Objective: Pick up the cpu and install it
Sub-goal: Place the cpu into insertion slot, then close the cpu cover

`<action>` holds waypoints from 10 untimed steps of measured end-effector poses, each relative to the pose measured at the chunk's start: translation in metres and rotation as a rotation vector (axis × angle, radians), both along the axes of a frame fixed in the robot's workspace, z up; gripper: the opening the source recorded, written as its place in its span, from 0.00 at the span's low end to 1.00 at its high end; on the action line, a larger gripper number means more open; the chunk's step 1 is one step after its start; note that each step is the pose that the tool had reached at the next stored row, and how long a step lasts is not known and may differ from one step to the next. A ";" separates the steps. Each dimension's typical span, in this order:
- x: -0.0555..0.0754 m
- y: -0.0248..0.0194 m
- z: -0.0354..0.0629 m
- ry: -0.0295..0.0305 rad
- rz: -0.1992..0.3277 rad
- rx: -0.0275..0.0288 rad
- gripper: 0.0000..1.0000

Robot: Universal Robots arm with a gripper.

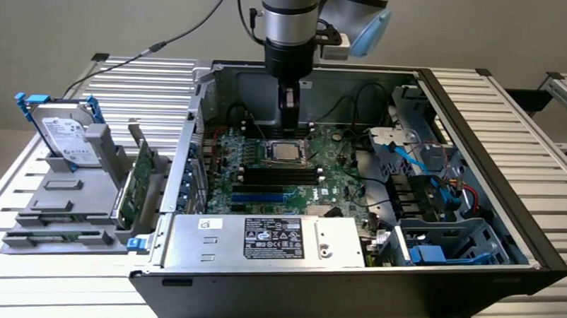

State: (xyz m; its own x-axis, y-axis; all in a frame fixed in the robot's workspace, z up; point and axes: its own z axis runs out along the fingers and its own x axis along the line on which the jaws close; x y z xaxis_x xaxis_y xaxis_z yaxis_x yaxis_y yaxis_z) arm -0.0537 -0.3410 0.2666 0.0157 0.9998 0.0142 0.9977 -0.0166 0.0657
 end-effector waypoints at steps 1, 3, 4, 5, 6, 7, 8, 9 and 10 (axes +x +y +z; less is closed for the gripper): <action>0.000 0.0000 0.0003 0.0000 0.000 0.0001 0.62; 0.000 0.0000 0.0003 -0.0001 0.000 0.0002 0.62; 0.000 0.0000 0.0003 0.0000 0.000 -0.0001 0.62; 0.000 0.0000 0.0003 0.0000 0.000 -0.0002 0.62; 0.000 0.0000 0.0003 0.0000 0.000 -0.0002 0.62; 0.000 0.0000 0.0003 0.0000 0.000 -0.0003 0.62; 0.000 0.0000 0.0003 0.0000 0.000 -0.0003 0.62; 0.000 0.0000 0.0004 0.0000 0.000 -0.0003 0.62; 0.000 0.0000 0.0003 0.0000 0.000 -0.0003 0.62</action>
State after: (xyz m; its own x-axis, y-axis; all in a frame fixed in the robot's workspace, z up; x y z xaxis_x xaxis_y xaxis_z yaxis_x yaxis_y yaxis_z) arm -0.0537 -0.3410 0.2669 0.0156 0.9998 0.0138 0.9977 -0.0165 0.0657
